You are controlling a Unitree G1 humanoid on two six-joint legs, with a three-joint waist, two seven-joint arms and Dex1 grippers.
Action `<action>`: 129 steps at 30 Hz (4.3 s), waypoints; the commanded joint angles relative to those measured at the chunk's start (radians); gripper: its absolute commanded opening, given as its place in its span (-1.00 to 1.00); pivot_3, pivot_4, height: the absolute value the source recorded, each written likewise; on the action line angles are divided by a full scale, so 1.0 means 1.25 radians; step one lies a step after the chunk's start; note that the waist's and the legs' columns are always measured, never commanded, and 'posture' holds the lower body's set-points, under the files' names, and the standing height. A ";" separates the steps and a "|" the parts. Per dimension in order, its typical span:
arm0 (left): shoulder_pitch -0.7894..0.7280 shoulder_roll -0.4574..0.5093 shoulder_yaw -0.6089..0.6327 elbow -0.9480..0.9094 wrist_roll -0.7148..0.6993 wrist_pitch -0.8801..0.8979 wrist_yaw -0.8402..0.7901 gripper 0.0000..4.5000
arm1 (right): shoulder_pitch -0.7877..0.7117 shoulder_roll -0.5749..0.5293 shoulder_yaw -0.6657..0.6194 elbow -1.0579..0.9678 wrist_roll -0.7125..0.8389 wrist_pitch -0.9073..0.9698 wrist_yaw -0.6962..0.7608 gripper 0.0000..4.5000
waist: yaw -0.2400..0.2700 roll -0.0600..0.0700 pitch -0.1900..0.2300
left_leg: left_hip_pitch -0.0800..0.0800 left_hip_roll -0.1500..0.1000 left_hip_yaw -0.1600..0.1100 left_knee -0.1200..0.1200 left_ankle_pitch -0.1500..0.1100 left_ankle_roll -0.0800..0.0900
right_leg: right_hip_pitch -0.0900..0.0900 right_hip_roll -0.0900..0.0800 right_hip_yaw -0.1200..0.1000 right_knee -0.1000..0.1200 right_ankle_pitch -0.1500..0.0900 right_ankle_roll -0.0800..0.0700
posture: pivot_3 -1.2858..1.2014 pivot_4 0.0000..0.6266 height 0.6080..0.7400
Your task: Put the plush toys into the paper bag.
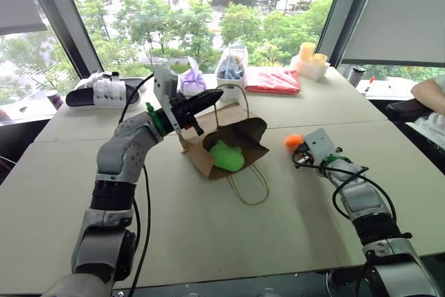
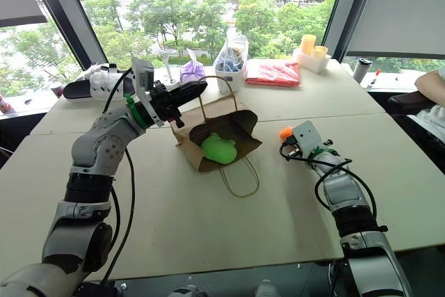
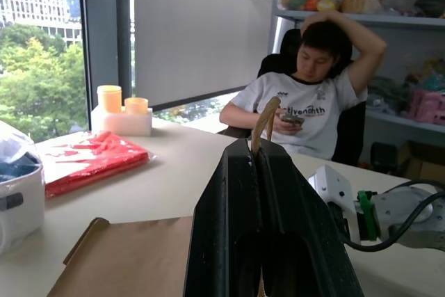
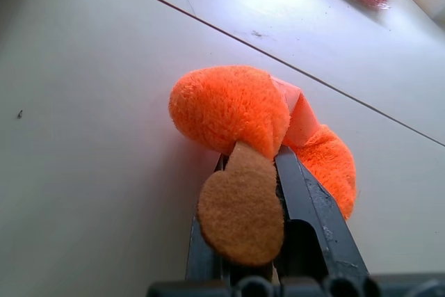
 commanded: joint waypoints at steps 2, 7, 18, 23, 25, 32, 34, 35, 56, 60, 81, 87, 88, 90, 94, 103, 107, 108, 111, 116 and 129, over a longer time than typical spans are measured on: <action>-0.017 0.003 0.010 -0.019 -0.004 -0.017 -0.002 -1.00 | 0.090 -0.059 -0.056 -0.359 0.109 0.122 0.123 -0.99 | 0.004 0.000 0.000 | -0.001 0.000 -0.001 -0.001 0.000 0.000 | -0.001 0.000 0.000 0.000 0.000 0.000 | 0.03 -0.52 1.00; -0.029 0.000 0.005 -0.003 -0.006 -0.016 -0.015 -1.00 | 0.166 -0.099 -0.115 -0.669 0.274 0.348 0.197 -0.99 | 0.005 0.000 0.000 | -0.001 0.000 -0.003 0.000 0.000 0.001 | 0.000 0.000 0.000 -0.002 0.000 0.000 | 0.03 -0.52 1.00; -0.055 -0.014 0.000 0.028 -0.006 -0.014 -0.038 -1.00 | 0.110 0.023 -0.002 -0.766 0.363 0.480 0.104 -0.99 | 0.006 0.000 0.000 | 0.000 0.000 -0.003 0.001 -0.003 0.005 | 0.001 0.000 -0.001 0.000 0.000 0.000 | 0.03 -0.52 1.00; -0.056 -0.012 0.002 0.012 -0.012 -0.001 -0.038 -1.00 | 0.009 0.076 0.104 -0.581 0.246 0.373 0.057 -0.99 | 0.003 0.000 0.000 | 0.000 0.000 -0.003 0.001 0.000 0.001 | 0.000 0.000 -0.001 0.000 0.000 0.000 | 0.03 -0.52 1.00; -0.054 -0.012 0.004 0.005 -0.015 0.004 -0.035 -1.00 | -0.029 0.091 0.128 -0.513 0.214 0.338 0.050 -0.99 | 0.003 0.000 0.000 | 0.000 0.000 -0.003 0.001 0.000 0.000 | 0.000 0.000 -0.001 0.000 0.000 0.000 | 0.03 -0.52 1.00; -0.044 -0.013 0.009 -0.029 -0.026 0.027 -0.021 -1.00 | -0.152 0.201 0.162 -0.222 0.142 0.177 0.028 -0.65 | 0.000 0.000 0.000 | 0.000 0.000 -0.003 0.000 0.000 0.000 | 0.000 0.000 -0.001 0.000 0.000 0.000 | 0.03 -0.52 1.00; -0.041 -0.012 0.010 -0.036 -0.028 0.029 -0.015 -1.00 | -0.161 0.228 0.156 -0.180 0.134 0.148 0.019 -0.26 | -0.001 0.000 0.000 | 0.000 0.000 -0.003 0.000 0.000 0.000 | -0.001 0.000 -0.001 0.000 0.000 0.000 | 0.03 -0.52 1.00; -0.039 -0.011 0.011 -0.039 -0.029 0.030 -0.013 -1.00 | -0.157 0.230 0.154 -0.186 0.131 0.144 0.020 -0.06 | -0.001 0.000 0.000 | 0.000 0.000 -0.004 -0.001 0.000 0.000 | -0.001 0.000 -0.001 0.000 0.000 0.000 | 0.03 -0.52 1.00; -0.046 -0.010 0.012 -0.002 -0.023 0.010 -0.020 -1.00 | 0.220 0.009 0.019 -0.633 0.215 0.407 0.100 0.99 | 0.004 0.000 0.000 | 0.000 0.000 -0.003 0.000 0.000 0.000 | 0.000 0.000 -0.001 0.000 0.000 0.000 | 0.03 -0.52 1.00; -0.046 -0.011 0.011 -0.002 -0.022 0.007 -0.021 -1.00 | 0.236 0.031 0.045 -0.577 0.183 0.373 0.072 0.99 | 0.003 0.000 0.000 | 0.000 0.000 -0.003 0.000 0.000 0.000 | 0.000 0.000 0.000 0.000 0.000 0.000 | 0.03 -0.52 1.00; -0.050 -0.007 0.039 -0.026 -0.047 0.008 0.007 -1.00 | 0.120 0.054 -0.050 -0.619 0.277 0.505 0.083 -0.97 | 0.005 0.000 0.000 | 0.000 0.000 -0.003 0.001 0.000 0.000 | 0.000 0.000 0.000 0.000 0.000 0.000 | 0.03 -0.52 1.00; -0.085 0.019 0.042 0.035 -0.026 -0.018 -0.018 -1.00 | -0.050 -0.007 -0.147 -0.699 0.415 0.611 0.140 -0.97 | 0.005 0.000 0.000 | 0.000 0.000 -0.004 0.000 0.000 0.000 | 0.000 0.000 -0.001 0.000 0.000 0.000 | 0.03 -0.52 1.00; -0.092 0.023 0.037 0.054 -0.017 -0.027 -0.026 -1.00 | -0.075 -0.017 -0.151 -0.702 0.430 0.627 0.146 -0.97 | 0.005 0.000 0.000 | 0.000 0.000 -0.003 0.000 0.000 0.000 | 0.000 0.000 -0.001 0.000 0.000 0.000 | 0.03 -0.52 1.00; -0.106 0.029 0.028 0.091 0.000 -0.046 -0.039 -1.00 | -0.113 -0.030 -0.157 -0.706 0.460 0.652 0.153 -0.97 | 0.006 0.000 0.000 | 0.000 0.000 -0.003 0.000 0.000 0.001 | 0.000 0.000 -0.001 -0.001 0.000 0.000 | 0.03 -0.52 1.00; -0.120 0.034 0.008 0.146 0.026 -0.068 -0.080 -1.00 | -0.127 -0.044 -0.150 -0.701 0.488 0.662 0.155 -0.97 | 0.006 0.000 0.000 | -0.001 0.000 -0.003 0.000 0.000 0.001 | 0.000 0.000 -0.001 -0.001 0.000 0.000 | 0.03 -0.52 1.00; -0.112 0.015 -0.060 0.294 0.110 -0.127 -0.177 -1.00 | -0.032 -0.088 -0.092 -0.705 0.472 0.630 0.161 -0.97 | 0.003 0.000 0.000 | -0.001 0.000 -0.001 0.000 -0.001 0.001 | 0.000 0.000 -0.001 -0.001 0.000 0.000 | 0.03 -0.52 1.00; -0.115 0.029 -0.046 0.291 0.091 -0.068 -0.191 -0.88 | -0.031 -0.104 -0.125 -0.728 0.507 0.645 0.168 -0.87 | 0.002 0.000 0.000 | -0.001 0.000 -0.002 0.000 -0.003 0.004 | 0.000 0.000 -0.001 0.000 0.000 0.000 | 0.03 -0.52 1.00; -0.115 0.033 -0.043 0.286 0.087 -0.056 -0.193 -0.75 | -0.031 -0.107 -0.130 -0.732 0.515 0.647 0.170 -0.73 | 0.002 0.000 0.000 | -0.001 0.000 -0.003 0.000 -0.003 0.005 | 0.000 0.000 -0.001 0.000 0.000 0.000 | 0.03 -0.52 1.00; -0.103 0.061 -0.031 0.239 0.070 -0.009 -0.204 -0.18 | -0.050 -0.120 -0.166 -0.744 0.544 0.657 0.171 -0.16 | 0.004 0.000 0.000 | -0.001 0.000 -0.003 0.000 -0.003 0.005 | 0.000 0.000 -0.001 -0.001 0.000 0.000 | 0.03 -0.52 1.00; -0.068 0.107 -0.004 0.126 0.036 0.060 -0.188 0.92 | -0.085 -0.146 -0.208 -0.749 0.583 0.677 0.162 0.98 | 0.004 0.000 0.000 | -0.001 0.000 -0.003 0.000 -0.003 0.005 | -0.001 0.000 -0.001 0.000 0.000 0.000 | 0.03 -0.52 1.00; 0.168 0.256 0.105 -0.134 -0.073 0.248 -0.112 0.97 | -0.006 -0.212 -0.406 -0.783 0.656 0.745 0.093 0.99 | 0.010 0.000 0.000 | -0.001 0.001 -0.003 -0.001 -0.004 0.006 | -0.001 0.000 -0.001 -0.001 0.000 0.000 | 0.03 -0.52 1.00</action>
